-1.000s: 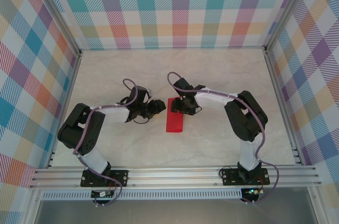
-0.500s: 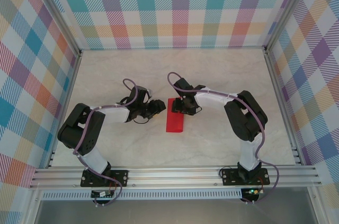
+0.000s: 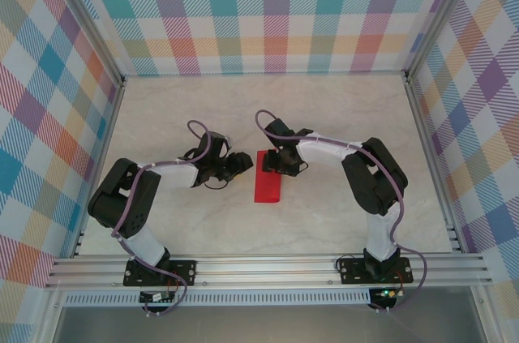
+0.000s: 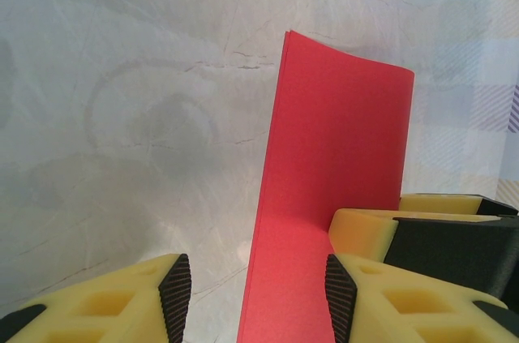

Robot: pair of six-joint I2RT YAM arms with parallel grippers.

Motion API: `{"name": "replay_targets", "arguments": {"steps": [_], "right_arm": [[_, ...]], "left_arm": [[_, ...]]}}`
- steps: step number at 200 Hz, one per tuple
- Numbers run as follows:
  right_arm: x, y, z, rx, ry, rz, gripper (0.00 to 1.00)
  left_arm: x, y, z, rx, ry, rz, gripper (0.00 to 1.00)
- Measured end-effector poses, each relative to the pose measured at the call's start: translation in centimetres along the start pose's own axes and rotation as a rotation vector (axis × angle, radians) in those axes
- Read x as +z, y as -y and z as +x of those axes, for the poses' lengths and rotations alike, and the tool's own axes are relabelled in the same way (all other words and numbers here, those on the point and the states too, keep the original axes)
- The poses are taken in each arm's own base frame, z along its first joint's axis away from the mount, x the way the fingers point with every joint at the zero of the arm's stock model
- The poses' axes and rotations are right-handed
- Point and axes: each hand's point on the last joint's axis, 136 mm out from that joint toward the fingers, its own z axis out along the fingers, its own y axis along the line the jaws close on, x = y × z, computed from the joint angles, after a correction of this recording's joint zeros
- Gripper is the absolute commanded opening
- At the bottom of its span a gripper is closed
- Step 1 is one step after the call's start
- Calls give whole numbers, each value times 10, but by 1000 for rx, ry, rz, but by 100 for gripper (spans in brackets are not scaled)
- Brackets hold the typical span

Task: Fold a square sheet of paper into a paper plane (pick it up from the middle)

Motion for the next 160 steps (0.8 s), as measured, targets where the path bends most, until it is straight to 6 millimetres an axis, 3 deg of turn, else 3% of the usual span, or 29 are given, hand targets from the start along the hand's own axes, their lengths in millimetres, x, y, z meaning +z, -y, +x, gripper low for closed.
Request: {"name": "replay_targets", "arguments": {"steps": [84, 160], "right_arm": [[0, 0, 0, -2, -4, 4, 61], [1, 1, 1, -8, -7, 5, 61]], "left_arm": [[1, 5, 7, -4, -40, 35, 40], [16, 10, 23, -23, -123, 81, 24]]}}
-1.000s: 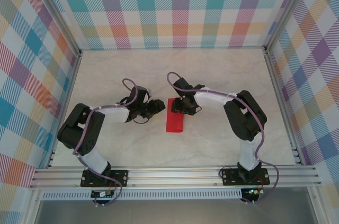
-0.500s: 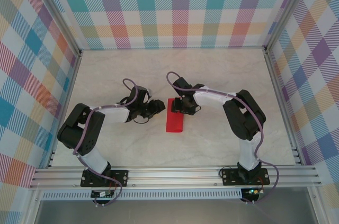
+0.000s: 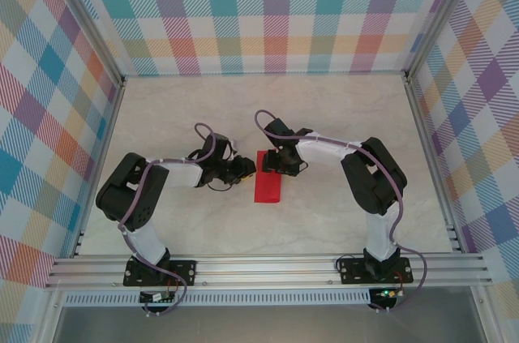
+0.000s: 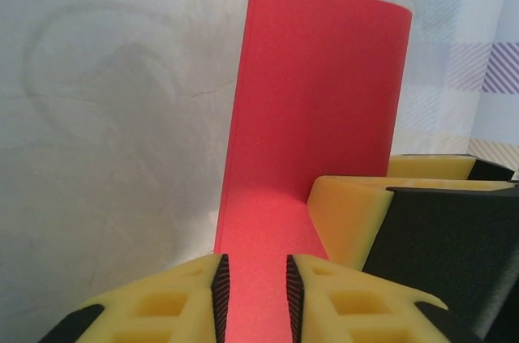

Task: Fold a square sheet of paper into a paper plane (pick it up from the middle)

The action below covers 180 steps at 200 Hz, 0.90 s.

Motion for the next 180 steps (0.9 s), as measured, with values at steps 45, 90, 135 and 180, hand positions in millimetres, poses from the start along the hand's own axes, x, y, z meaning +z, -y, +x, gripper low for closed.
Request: {"name": "replay_targets", "arguments": {"steps": [45, 90, 135, 180], "right_arm": [[0, 0, 0, 0, -2, -1, 61], [0, -1, 0, 0, -4, -1, 61], [1, -1, 0, 1, -9, 1, 61], [1, -1, 1, 1, -12, 1, 61]], "left_arm": [[4, 3, 3, 1, -21, 10, 16], [11, 3, 5, -1, -45, 11, 8], [16, 1, 5, -3, -52, 5, 5], [18, -1, 5, -6, -58, -8, 3]]}}
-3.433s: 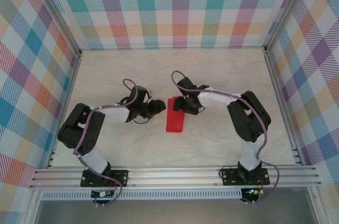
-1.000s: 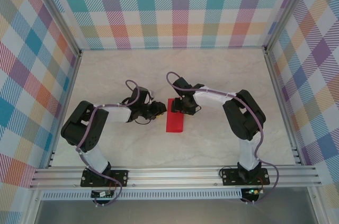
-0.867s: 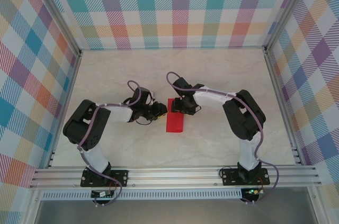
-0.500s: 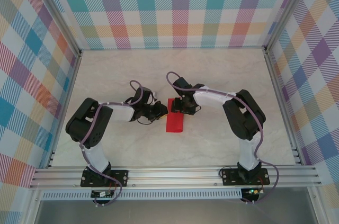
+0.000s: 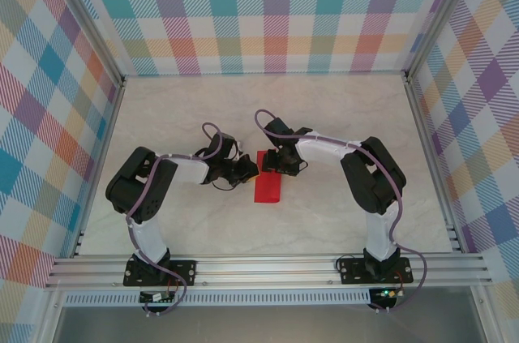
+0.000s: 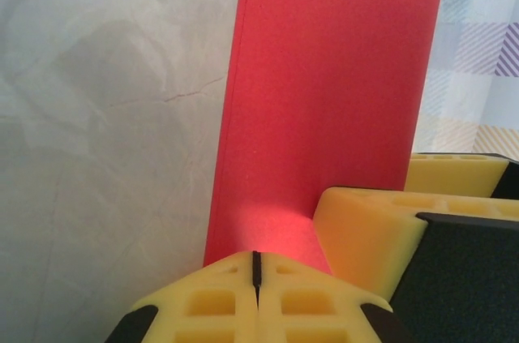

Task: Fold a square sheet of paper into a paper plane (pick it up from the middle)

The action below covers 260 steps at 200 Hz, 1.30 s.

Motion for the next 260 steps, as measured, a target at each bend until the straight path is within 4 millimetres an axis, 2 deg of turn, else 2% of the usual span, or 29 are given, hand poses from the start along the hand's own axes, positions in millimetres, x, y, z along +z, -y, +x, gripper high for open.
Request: {"name": "replay_targets", "arguments": {"steps": [26, 112, 132, 153, 171, 189, 223, 260], "right_arm": [[0, 0, 0, 0, 0, 0, 61], [-5, -4, -1, 9, 0, -21, 63], [-16, -7, -4, 16, 18, -41, 64], [-42, -11, -8, 16, 62, -91, 63], [-66, -23, -12, -6, 91, -176, 56], [-74, -35, -12, -37, 91, -256, 44], [-55, -36, 10, -50, 1, -326, 22], [-29, -22, 30, -19, -94, -355, 18]], "left_arm": [[0, -6, 3, -14, -12, -26, 2], [0, -8, 1, 2, -16, -54, 0], [1, -8, 1, 8, -18, -56, 0], [1, -8, 1, 15, -18, -56, 0], [1, -8, 1, 16, -18, -57, 0], [1, -8, 1, 18, -19, -57, 0], [1, -8, 1, 18, -19, -60, 0], [1, -9, 1, 9, -27, -74, 0]]}}
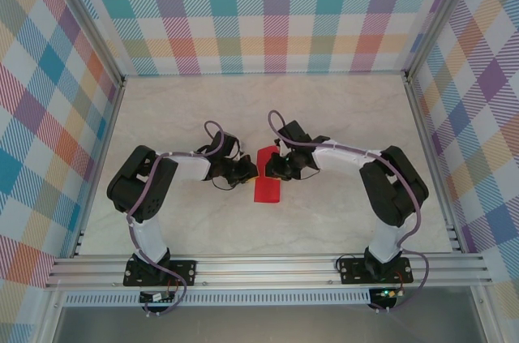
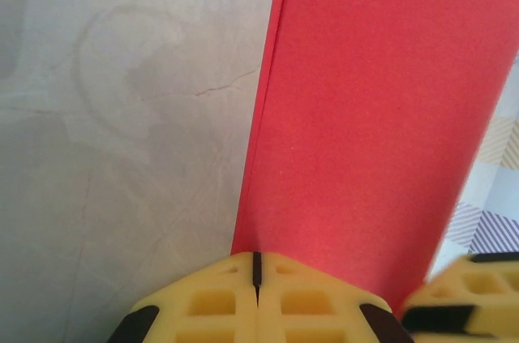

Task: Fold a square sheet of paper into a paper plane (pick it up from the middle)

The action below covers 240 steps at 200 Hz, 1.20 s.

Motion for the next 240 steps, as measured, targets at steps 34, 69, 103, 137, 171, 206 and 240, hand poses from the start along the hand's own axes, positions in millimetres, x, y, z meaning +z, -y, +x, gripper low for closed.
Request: {"name": "replay_targets", "arguments": {"steps": [34, 69, 103, 137, 171, 206, 240], "right_arm": [[7, 20, 5, 35, -21, 13, 18], [12, 34, 7, 54, -19, 29, 15], [11, 33, 8, 68, -16, -1, 15], [-3, 16, 11, 53, -6, -77, 15], [-2, 13, 21, 59, -25, -126, 15], [9, 36, 46, 112, -85, -91, 14], [6, 32, 46, 103, -81, -103, 14]], "left_arm": [[0, 0, -1, -3, -2, -12, 0], [0, -1, -1, -4, -3, -15, 0], [0, -1, 0, -1, -8, -19, 0], [0, -1, 0, 10, -8, -19, 0], [0, -1, 0, 10, -8, -20, 0], [0, -1, 0, 10, -8, -21, 0], [0, -1, -1, 9, -6, -22, 0]]}}
